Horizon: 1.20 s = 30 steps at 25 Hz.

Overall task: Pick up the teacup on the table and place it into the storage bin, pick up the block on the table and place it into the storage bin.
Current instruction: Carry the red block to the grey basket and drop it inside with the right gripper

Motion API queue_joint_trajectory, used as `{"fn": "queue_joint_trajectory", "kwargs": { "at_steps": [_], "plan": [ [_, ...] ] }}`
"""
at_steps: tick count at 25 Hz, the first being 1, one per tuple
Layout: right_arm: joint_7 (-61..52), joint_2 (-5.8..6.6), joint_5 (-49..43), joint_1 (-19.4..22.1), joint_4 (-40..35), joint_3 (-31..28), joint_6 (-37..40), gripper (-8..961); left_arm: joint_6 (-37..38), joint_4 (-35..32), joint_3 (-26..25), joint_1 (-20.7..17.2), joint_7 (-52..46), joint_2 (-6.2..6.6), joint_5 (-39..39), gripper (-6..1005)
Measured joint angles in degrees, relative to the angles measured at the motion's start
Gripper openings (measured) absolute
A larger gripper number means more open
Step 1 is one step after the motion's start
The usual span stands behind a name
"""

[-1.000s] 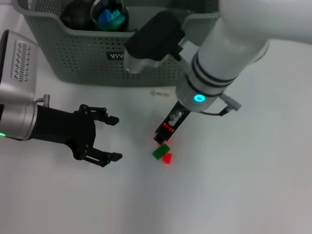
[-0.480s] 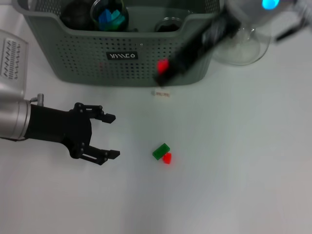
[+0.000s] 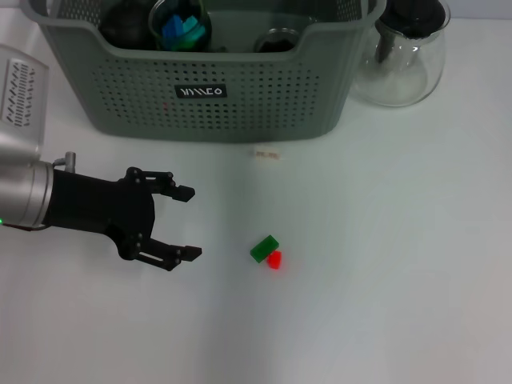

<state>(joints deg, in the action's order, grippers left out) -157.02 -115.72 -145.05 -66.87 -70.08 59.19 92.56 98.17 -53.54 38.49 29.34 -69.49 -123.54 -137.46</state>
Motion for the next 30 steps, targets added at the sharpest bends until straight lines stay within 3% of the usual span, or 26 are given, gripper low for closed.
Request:
{"fn": "queue_joint_trajectory", "kwargs": {
  "at_steps": [3,6,13,20,30],
  "plan": [
    [1.7,1.19,-4.5,-2.6,10.2,0.1,-5.9,435,0.3,-0.2,0.1,0.2,0.0,-0.09,0.0,885],
    [2.7,1.50,-8.3,-4.7,17.8,0.4,-11.1,435,0.3,0.0,0.3,0.4,0.0,-0.14,0.0,885],
    [3.3,-0.14,-14.2,-6.7,29.3,3.8,-23.6,435,0.3,0.2,0.4,0.8,0.0,-0.14,0.1,885],
    [3.6,-2.15,-14.4,-7.0,33.1,8.1,-29.8,434,0.3,0.2,0.2,0.9,0.1,-0.21,0.1,885],
    [3.6,-2.53,-14.5,-7.1,33.0,8.1,-30.0,438,0.2,0.3,0.1,0.9,0.1,-0.21,0.1,885]
  ]
}}
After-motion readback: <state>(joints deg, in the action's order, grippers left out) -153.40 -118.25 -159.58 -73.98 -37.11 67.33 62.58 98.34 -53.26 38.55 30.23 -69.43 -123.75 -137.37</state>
